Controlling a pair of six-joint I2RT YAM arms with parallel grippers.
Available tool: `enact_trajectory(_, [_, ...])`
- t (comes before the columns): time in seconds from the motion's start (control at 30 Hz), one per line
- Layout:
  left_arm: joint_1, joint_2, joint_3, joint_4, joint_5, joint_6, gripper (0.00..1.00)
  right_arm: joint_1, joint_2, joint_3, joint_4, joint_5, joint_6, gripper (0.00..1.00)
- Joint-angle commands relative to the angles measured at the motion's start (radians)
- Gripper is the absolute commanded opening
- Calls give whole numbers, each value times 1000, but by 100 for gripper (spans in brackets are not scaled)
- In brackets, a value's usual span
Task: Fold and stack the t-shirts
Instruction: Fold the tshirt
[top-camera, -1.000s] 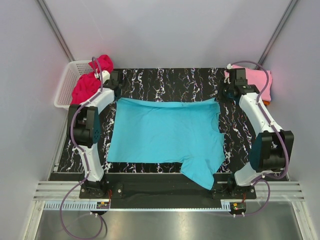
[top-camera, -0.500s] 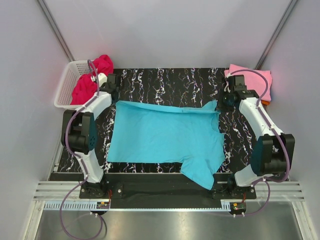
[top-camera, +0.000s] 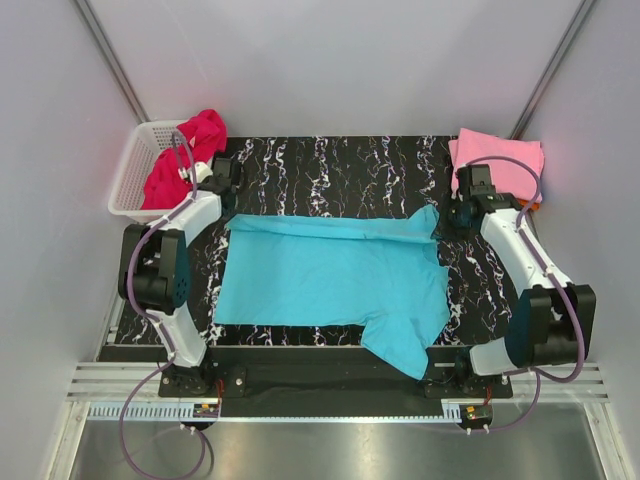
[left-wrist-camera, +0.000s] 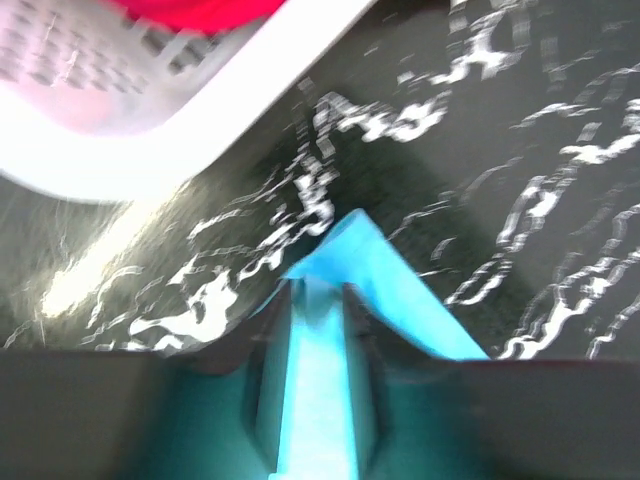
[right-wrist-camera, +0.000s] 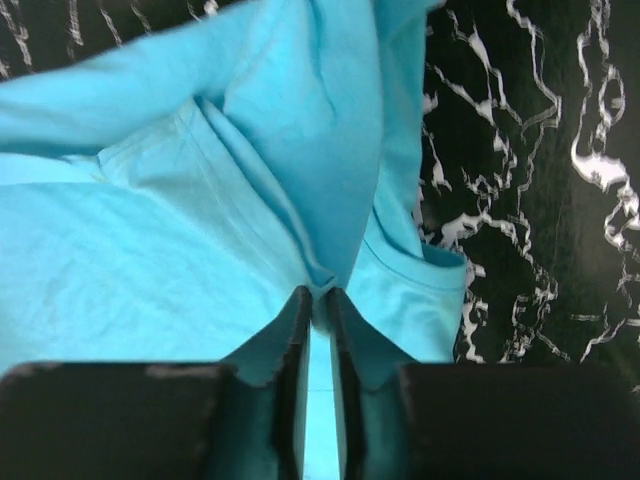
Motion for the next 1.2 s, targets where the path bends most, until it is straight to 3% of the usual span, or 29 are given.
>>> enact_trajectory(0.0, [5,-46,-36,-75,-51,-77,36,2,-73,-49,-41,46,56,22])
enact_trajectory(0.03, [5,-54,-48,-79,-53,-97,39,2,-88,-64,-36,53,64,33])
enact_trajectory(0.07, [5,-65,-62,-83,-56,-108,47,2,-104,-89,-33,67,73,37])
enact_trajectory(0.2, [2,-91,-78,-77,-30,-96,58,2,-148,-100,-8,81,88,38])
enact_trajectory(0.53, [-11,-23,21,-25,109,38,58,4,-44,-65,55,-9,87,34])
enact_trajectory(0.73, [-11,59,90,-23,163,44,58,2,20,-48,84,-19,76,32])
enact_trajectory(1.17, [-11,168,156,-51,93,27,53,2,77,-55,114,-14,62,30])
